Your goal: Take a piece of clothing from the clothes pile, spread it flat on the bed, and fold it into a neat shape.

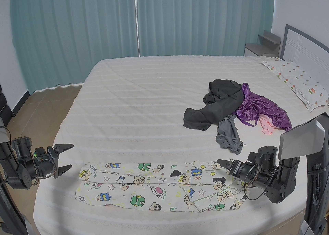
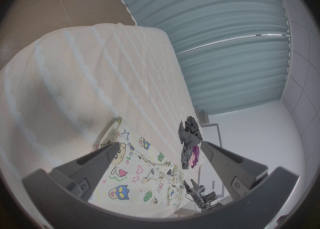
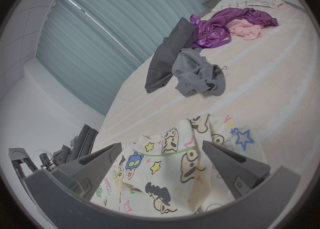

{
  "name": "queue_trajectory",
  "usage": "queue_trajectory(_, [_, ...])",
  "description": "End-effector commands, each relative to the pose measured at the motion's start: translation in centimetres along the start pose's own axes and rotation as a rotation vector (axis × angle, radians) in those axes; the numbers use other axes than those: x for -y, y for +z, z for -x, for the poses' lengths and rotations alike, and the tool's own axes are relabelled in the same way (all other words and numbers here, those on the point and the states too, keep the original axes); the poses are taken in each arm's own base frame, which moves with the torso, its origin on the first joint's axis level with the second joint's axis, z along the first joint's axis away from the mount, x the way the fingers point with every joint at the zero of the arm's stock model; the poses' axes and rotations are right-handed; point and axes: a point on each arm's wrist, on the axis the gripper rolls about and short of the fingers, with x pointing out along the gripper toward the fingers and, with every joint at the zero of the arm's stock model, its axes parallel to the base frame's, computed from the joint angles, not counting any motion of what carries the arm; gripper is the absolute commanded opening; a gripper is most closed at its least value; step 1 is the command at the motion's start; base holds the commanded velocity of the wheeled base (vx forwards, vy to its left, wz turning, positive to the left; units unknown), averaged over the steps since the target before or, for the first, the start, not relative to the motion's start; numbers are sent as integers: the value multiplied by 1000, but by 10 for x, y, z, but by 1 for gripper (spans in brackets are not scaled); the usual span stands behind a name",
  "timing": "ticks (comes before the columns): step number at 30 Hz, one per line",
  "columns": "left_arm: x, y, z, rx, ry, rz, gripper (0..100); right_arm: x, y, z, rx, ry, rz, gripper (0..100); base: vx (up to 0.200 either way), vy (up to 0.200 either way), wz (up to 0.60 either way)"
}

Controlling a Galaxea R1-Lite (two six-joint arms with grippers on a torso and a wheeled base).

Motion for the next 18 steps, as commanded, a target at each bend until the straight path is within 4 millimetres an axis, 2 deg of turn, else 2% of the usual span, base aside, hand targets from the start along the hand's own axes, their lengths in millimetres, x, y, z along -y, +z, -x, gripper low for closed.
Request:
queue_trajectory(1, [-1, 0, -1, 0, 2, 2, 100, -1, 5, 1, 25, 13, 1, 100, 0, 0, 0])
queue_trajectory(7, [-1, 0, -1, 0, 2, 2, 100, -4, 4, -3, 27, 29, 8, 100, 0, 0, 0])
queue_trajectory(12, [-2, 0, -1, -2, 2, 2, 100, -7, 5, -15, 45, 52, 27, 100, 0, 0, 0])
queue_trajectory(13, [-2, 0, -1, -1, 3, 2, 100, -7, 5, -16, 43, 51, 29, 0, 0, 0, 0])
queue_trajectory(18, [-2, 0, -1, -1, 3, 2, 100, 2, 0, -21, 30, 25, 28, 0, 0, 0, 0])
